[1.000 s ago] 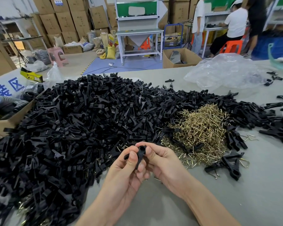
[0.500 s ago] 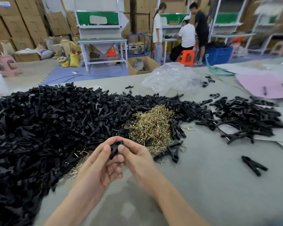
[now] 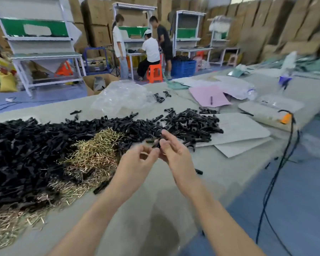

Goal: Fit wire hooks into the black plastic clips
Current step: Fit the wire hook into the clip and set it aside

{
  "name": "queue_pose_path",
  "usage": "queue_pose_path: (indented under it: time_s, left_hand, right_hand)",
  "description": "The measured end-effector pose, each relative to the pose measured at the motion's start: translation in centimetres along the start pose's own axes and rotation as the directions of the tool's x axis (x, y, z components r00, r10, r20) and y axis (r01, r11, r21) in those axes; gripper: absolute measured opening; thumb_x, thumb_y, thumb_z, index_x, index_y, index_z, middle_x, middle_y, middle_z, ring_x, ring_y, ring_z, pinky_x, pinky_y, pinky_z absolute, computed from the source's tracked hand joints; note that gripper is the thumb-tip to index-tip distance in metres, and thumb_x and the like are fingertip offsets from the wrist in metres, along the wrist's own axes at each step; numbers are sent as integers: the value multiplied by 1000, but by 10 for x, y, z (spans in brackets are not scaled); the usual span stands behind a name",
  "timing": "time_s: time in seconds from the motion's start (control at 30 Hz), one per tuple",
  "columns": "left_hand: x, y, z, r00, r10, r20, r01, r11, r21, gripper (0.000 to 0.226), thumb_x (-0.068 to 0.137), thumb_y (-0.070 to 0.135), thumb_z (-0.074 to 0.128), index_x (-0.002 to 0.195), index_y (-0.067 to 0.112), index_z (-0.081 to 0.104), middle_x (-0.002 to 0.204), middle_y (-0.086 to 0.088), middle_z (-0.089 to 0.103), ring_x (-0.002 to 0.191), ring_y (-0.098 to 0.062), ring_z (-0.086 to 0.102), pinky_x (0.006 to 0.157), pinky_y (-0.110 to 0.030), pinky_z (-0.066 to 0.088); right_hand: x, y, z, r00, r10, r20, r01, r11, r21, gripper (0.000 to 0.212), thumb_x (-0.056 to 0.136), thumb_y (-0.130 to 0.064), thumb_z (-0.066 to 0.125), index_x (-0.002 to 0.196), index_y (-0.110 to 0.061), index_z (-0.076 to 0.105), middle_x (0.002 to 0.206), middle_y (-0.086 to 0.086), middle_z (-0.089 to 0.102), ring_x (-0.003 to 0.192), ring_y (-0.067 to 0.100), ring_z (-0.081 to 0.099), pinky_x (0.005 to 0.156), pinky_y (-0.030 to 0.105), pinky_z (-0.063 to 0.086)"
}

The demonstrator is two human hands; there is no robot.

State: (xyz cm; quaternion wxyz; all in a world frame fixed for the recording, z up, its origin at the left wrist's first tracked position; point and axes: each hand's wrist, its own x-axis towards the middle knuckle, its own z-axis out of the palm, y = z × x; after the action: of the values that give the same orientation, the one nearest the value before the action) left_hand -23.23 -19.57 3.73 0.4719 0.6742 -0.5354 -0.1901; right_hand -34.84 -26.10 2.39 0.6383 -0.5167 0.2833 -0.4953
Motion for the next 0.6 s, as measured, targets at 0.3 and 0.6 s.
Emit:
queue_pose_path:
  time_s: [0.3, 0.6]
  left_hand:
    - [86, 68, 60, 990, 27, 136, -19, 998, -62, 28, 101, 42, 51, 118, 23, 63, 111, 9, 65, 112, -13, 60, 100, -37, 47]
    - [-35, -76, -70, 973, 89, -215, 6, 915, 404, 26, 97, 19, 59, 123, 22, 62, 122, 8, 55, 115, -13, 47, 99, -24, 33]
  right_hand:
    - [23, -19, -26, 948, 75, -311, -60, 997, 57, 54, 105, -23, 46, 156, -26, 29, 118, -6, 70, 105, 11, 70, 97, 32, 54]
    - [-13, 34, 56, 992, -74, -100, 48, 968, -245, 39, 100, -14, 47, 131, -38, 52, 119, -18, 59, 92, -5, 61, 79, 11, 46]
